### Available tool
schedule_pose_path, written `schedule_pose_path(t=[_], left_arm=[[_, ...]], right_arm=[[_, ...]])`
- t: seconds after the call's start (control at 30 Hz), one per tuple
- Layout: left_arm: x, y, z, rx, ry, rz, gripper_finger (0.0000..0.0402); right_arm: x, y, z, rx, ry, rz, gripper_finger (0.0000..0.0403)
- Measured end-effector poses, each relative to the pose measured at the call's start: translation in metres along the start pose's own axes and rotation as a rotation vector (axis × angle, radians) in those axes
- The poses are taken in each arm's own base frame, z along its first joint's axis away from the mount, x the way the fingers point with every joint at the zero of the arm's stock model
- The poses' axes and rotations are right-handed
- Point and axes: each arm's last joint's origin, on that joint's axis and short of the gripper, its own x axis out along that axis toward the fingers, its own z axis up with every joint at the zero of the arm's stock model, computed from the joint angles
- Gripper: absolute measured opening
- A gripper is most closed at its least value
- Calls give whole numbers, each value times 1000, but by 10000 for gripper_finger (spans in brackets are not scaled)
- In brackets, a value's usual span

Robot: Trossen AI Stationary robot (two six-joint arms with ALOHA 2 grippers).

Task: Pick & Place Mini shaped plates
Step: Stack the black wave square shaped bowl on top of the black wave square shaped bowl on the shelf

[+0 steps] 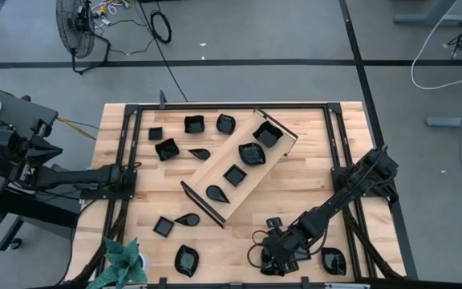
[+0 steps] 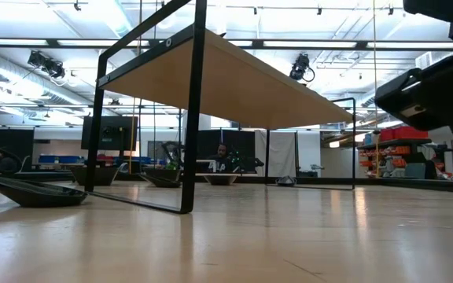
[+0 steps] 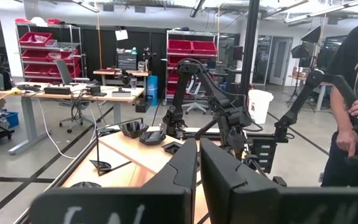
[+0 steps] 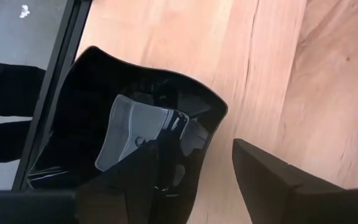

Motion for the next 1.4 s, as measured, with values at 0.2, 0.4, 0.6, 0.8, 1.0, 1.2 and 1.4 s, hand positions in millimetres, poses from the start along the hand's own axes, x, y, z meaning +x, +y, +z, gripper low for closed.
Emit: schedule_pose_path(t=[0.2, 0.4, 0.6, 0.8, 1.0, 1.2, 1.4], left_arm=[[0, 0, 0, 0, 0, 0, 25], [0, 0, 0, 0, 0, 0, 25], [0, 0, 0, 0, 0, 0, 25], [0, 0, 0, 0, 0, 0, 26], [0, 0, 0, 0, 0, 0, 25], [0, 0, 0, 0, 0, 0, 25], [0, 0, 0, 0, 0, 0, 25]], right_arm=[[0, 0, 0, 4, 1, 0, 184], [0, 0, 0, 19, 1, 0, 135], [0, 0, 0, 19, 1, 0, 98], [0, 0, 0, 19, 1, 0, 75], [0, 0, 0, 19, 2, 3, 53], [0, 0, 0, 20, 2, 3, 30], [0, -2, 2, 28, 6, 18, 9]])
